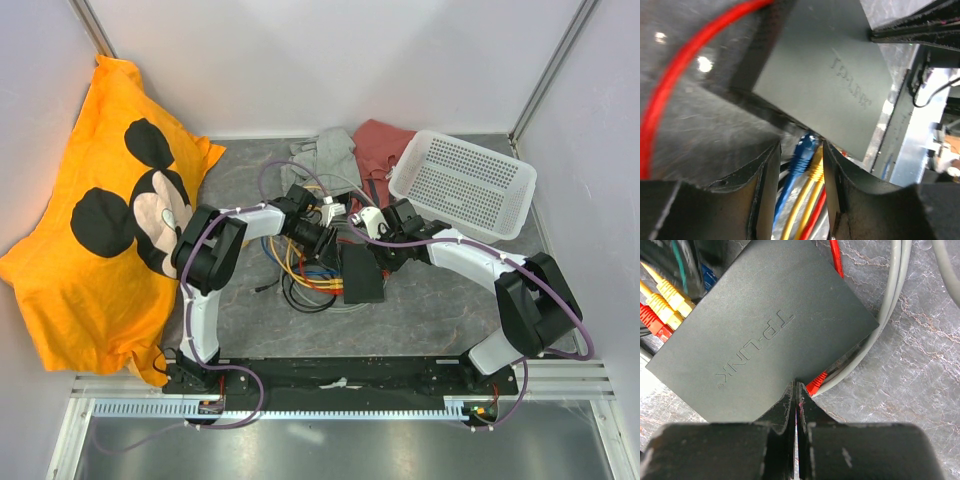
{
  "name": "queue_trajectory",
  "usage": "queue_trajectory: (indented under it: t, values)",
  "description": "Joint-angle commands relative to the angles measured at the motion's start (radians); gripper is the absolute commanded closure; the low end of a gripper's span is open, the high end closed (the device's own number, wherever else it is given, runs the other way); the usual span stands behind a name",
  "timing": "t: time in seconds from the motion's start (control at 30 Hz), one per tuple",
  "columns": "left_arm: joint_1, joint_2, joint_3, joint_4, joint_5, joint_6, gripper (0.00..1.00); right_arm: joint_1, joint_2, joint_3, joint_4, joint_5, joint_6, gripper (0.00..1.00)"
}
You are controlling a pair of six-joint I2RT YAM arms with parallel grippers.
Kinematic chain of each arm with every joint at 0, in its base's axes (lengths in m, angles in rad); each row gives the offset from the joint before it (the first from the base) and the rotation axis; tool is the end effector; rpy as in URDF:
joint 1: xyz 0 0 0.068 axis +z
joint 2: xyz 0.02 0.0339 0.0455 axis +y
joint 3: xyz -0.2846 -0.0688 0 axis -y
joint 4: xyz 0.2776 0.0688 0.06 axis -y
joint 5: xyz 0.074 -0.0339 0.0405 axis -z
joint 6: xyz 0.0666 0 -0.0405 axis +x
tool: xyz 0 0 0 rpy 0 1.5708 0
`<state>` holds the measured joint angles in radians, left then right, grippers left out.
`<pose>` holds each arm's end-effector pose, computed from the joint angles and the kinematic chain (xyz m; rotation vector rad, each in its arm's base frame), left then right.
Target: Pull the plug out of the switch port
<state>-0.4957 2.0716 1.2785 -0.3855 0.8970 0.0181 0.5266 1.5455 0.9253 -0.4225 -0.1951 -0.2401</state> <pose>0.3608 -0.2543 0.1007 0.9216 2.5075 -1.3683 0.2907 0.1839 0.1651 -1.0460 2.4080 0.3555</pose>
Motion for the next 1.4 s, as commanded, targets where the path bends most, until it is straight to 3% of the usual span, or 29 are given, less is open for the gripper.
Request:
queue_trajectory:
  t: [0.0,0.53,0.93,1.37]
  values:
    - [-0.012,0.044,-0.016,0.022,0.04,-0.046,0.53,-0.005,0.011,-0.031,-0.078,0.071,-0.027,1.0]
    - [-0.012,0.07,-0.011,0.019,0.036,-0.058,0.55,-0.007,0.018,-0.029,-0.079,0.068,-0.025,1.0]
    - [-0.012,0.079,-0.022,0.019,0.025,-0.046,0.7,-0.005,0.024,-0.028,-0.079,0.066,-0.025,1.0]
    - [-0.012,0.081,-0.011,0.016,0.013,-0.098,0.71,-0.005,0.027,-0.026,-0.079,0.062,-0.025,1.0]
